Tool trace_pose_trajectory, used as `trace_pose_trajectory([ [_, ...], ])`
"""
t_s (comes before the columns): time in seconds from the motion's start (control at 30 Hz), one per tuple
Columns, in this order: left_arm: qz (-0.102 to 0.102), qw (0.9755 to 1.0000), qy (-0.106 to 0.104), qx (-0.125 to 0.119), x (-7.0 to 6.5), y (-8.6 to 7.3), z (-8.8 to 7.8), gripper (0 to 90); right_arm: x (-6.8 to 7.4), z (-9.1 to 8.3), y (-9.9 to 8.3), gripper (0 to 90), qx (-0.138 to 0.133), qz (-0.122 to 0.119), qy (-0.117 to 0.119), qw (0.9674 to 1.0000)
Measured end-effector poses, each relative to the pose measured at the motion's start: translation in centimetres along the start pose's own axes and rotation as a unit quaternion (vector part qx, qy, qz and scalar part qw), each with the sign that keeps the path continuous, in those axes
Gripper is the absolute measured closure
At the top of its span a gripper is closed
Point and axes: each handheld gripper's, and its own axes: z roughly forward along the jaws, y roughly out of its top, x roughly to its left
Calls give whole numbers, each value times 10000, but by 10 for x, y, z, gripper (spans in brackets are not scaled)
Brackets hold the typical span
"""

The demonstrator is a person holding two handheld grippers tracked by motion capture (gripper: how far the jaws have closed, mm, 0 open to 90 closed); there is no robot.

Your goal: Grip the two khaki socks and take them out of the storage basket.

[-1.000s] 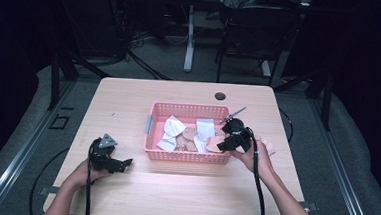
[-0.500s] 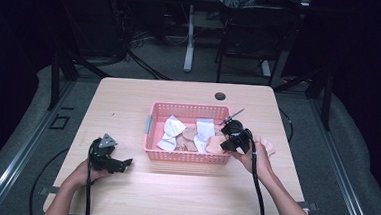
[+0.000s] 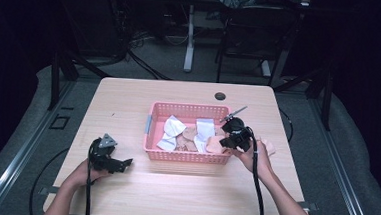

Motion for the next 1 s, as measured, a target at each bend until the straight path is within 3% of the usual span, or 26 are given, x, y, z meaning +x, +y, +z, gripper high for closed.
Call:
trace_pose_trajectory([
  [0.07, 10, 10000, 0, 8, 0, 0, 0, 0, 0, -1, 0, 867, 9, -27, 30, 10000],
  [0.13, 8, 10000, 0, 7, 0, 0, 0, 0, 0, 0, 0, 737, 107, -77, 93, 9999],
  [0.23, 6, 10000, -2, 10, 0, 0, 0, 0, 0, 2, -1, 666, 89, -47, 102, 9999],
  [0.3, 4, 10000, -2, 9, 0, 0, 0, 0, -2, 8, 1, 538, 93, -1, 31, 10000],
  [0.4, 6, 10000, -2, 10, 0, 0, 0, 0, 0, 14, 4, 475, 62, 50, -9, 10000],
  [0.5, 4, 10000, -3, 10, 0, 0, 0, 0, 0, 23, 14, 384, 273, -51, 95, 9996],
  [0.67, 5, 10000, -3, 8, 0, 0, 0, 0, 4, 31, 24, 358, 246, 42, 175, 9995],
  [0.77, 6, 10000, -3, 9, 0, 0, 0, 0, 8, 38, 32, 354, 433, -4, 186, 9989],
  [0.8, 6, 10000, -3, 8, 0, 0, 0, 0, 12, 46, 35, 366, 340, 88, 178, 9992],
  [0.9, 8, 10000, -3, 10, 0, 0, 0, 0, 13, 52, 39, 397, 589, 11, 109, 9982],
  [1.0, 7, 10000, -3, 9, 0, 0, 0, 0, 13, 57, 41, 441, 664, 51, 60, 9978],
])
